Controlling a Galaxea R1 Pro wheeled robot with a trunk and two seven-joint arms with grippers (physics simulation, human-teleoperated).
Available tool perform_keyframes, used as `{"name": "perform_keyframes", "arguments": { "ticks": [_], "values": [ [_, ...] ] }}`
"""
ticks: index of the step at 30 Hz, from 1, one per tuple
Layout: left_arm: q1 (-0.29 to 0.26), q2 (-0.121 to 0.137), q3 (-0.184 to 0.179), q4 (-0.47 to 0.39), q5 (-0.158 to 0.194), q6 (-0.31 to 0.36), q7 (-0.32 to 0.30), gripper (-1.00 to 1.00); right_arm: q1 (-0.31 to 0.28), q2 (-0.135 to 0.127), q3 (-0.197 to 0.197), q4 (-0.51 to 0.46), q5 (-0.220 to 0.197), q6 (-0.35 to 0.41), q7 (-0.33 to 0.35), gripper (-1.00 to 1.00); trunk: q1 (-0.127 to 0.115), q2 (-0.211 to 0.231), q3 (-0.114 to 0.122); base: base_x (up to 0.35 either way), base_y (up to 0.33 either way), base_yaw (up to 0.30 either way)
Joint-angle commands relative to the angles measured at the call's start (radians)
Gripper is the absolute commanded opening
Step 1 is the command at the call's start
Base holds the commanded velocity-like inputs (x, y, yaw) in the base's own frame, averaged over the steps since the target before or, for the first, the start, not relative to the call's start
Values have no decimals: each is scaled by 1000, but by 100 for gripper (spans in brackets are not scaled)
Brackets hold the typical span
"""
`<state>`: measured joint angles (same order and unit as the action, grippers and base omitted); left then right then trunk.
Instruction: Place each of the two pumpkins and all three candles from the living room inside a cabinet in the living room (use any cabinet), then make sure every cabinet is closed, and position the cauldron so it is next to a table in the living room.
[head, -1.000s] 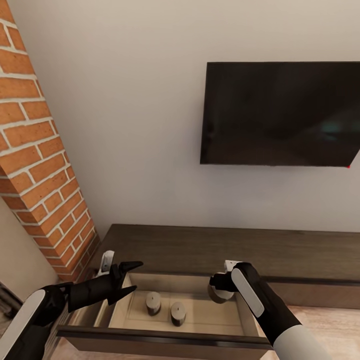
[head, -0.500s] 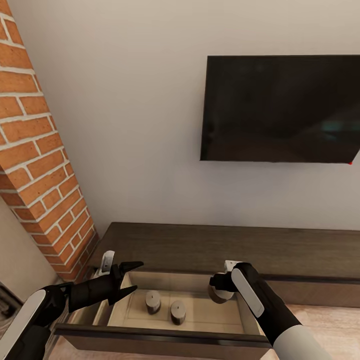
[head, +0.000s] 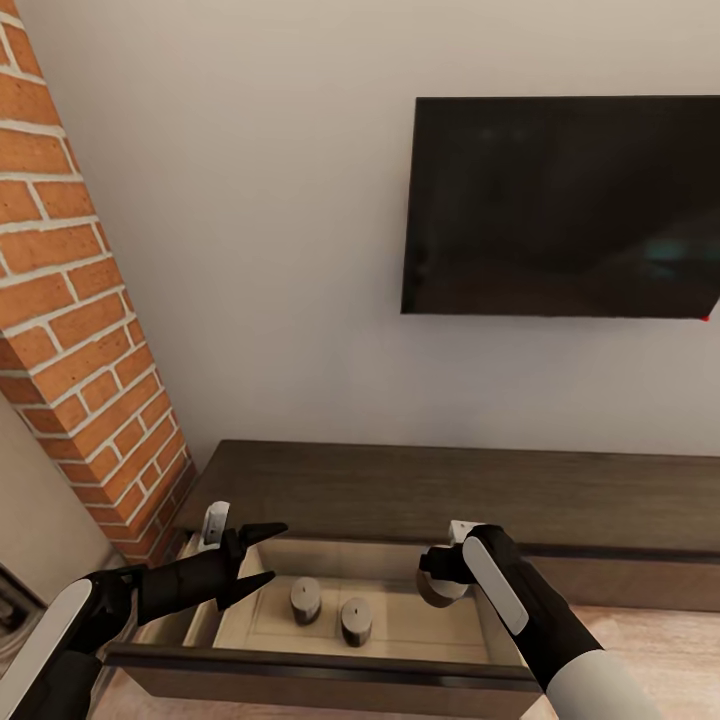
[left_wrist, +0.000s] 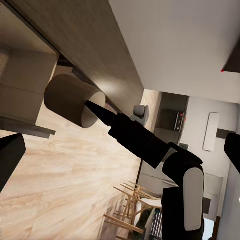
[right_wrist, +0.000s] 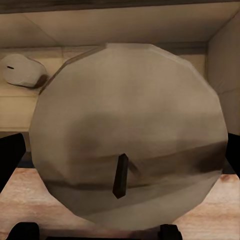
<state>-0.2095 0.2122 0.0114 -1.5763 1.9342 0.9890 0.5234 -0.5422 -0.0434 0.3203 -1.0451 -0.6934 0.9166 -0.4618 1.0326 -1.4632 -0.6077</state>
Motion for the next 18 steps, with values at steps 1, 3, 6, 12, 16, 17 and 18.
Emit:
{"name": "perform_keyframes", "arguments": {
  "ticks": [1, 3, 6, 12, 16, 17, 18],
  "values": [
    [-1, 0, 1, -1, 10, 2, 10, 100, -1, -1, 3, -1, -11, 1, -10, -100, 4, -8, -4, 0, 0, 0],
    [-1, 0, 1, -1, 11, 2, 10, 100, -1, -1, 3, -1, -12, 1, -11, -100, 12, -22, -10, 0, 0, 0],
    [-1, 0, 1, -1, 10, 2, 10, 100, -1, -1, 3, -1, -12, 1, -11, -100, 23, -43, -20, 0, 0, 0],
    [-1, -1, 1, -1, 11, 2, 10, 100, -1, -1, 3, -1, -12, 2, -11, -100, 46, -85, -39, 0, 0, 0],
    [-1, 0, 1, -1, 10, 2, 10, 100, -1, -1, 1, 5, -15, 8, -10, -100, 61, -113, -51, 0, 0, 0],
    [-1, 0, 1, -1, 10, 2, 10, 100, -1, -1, 1, 15, -15, 9, -10, -100, 65, -120, -54, 0, 0, 0],
    [-1, 0, 1, -1, 10, 2, 10, 100, -1, -1, 1, 34, -15, 11, -10, -100, 69, -127, -57, 0, 0, 0]
  ]
}}
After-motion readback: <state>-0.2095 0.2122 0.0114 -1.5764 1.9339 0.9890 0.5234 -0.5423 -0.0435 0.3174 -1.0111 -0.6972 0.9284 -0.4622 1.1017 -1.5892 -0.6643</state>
